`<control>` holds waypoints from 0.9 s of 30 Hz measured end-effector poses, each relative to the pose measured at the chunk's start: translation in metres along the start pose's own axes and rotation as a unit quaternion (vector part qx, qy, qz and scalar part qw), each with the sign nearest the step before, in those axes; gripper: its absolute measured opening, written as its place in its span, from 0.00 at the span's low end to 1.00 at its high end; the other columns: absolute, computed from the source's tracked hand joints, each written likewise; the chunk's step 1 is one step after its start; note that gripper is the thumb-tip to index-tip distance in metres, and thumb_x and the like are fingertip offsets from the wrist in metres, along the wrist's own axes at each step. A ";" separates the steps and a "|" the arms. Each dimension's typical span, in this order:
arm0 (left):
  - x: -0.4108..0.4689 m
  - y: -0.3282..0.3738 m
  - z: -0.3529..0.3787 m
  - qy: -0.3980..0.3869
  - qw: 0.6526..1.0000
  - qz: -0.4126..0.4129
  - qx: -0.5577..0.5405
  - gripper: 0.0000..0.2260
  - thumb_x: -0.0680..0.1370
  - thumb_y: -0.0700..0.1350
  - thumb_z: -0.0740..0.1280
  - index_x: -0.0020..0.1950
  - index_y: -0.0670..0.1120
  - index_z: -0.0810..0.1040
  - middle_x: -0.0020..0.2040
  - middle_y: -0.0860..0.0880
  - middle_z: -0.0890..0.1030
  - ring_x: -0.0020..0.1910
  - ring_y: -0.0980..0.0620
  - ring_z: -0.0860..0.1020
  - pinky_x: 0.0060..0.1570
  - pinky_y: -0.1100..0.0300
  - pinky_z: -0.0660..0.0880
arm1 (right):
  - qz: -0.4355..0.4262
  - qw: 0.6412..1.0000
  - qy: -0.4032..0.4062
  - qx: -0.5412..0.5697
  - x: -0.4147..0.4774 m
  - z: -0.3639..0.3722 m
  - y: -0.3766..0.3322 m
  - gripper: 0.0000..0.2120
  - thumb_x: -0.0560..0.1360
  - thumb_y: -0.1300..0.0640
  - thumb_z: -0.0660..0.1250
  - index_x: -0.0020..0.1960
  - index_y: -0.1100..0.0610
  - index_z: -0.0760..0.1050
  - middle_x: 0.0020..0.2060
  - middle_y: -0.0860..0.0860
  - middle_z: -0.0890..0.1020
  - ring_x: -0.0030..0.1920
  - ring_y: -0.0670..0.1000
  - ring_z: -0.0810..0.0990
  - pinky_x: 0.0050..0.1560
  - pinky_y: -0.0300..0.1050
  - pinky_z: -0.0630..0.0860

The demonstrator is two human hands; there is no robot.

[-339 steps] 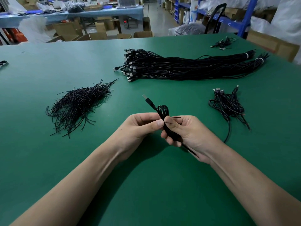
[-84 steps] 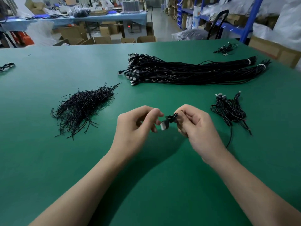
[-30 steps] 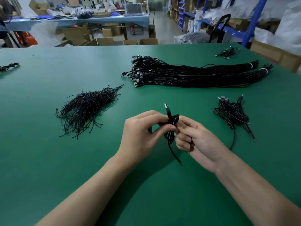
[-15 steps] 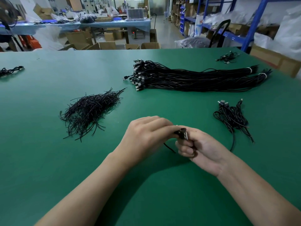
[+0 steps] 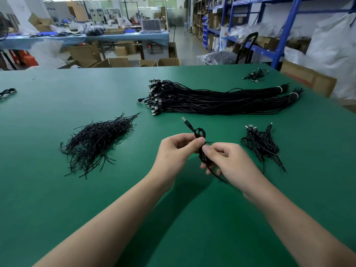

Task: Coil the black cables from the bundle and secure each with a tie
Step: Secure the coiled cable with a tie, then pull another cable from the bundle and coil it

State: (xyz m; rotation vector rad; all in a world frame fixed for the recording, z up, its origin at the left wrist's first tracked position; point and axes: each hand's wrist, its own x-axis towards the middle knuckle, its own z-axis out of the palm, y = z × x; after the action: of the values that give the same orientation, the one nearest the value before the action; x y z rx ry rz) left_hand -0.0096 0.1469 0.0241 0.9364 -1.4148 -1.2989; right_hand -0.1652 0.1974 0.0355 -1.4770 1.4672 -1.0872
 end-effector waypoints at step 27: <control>0.155 -0.051 -0.069 0.185 0.911 -0.009 0.369 0.10 0.81 0.45 0.67 0.61 0.45 0.82 0.57 0.48 0.83 0.55 0.47 0.80 0.61 0.55 0.74 | 0.126 0.751 0.184 -0.622 0.073 -0.132 0.029 0.28 0.79 0.34 0.60 0.33 0.57 0.75 0.30 0.52 0.78 0.30 0.52 0.75 0.29 0.39 0.64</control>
State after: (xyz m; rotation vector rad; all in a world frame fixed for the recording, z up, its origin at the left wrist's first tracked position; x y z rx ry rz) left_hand 0.0160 -0.0254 -0.0049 1.5980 -1.6013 -0.5164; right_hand -0.3017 0.1289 0.0565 -1.7906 2.8754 -0.0700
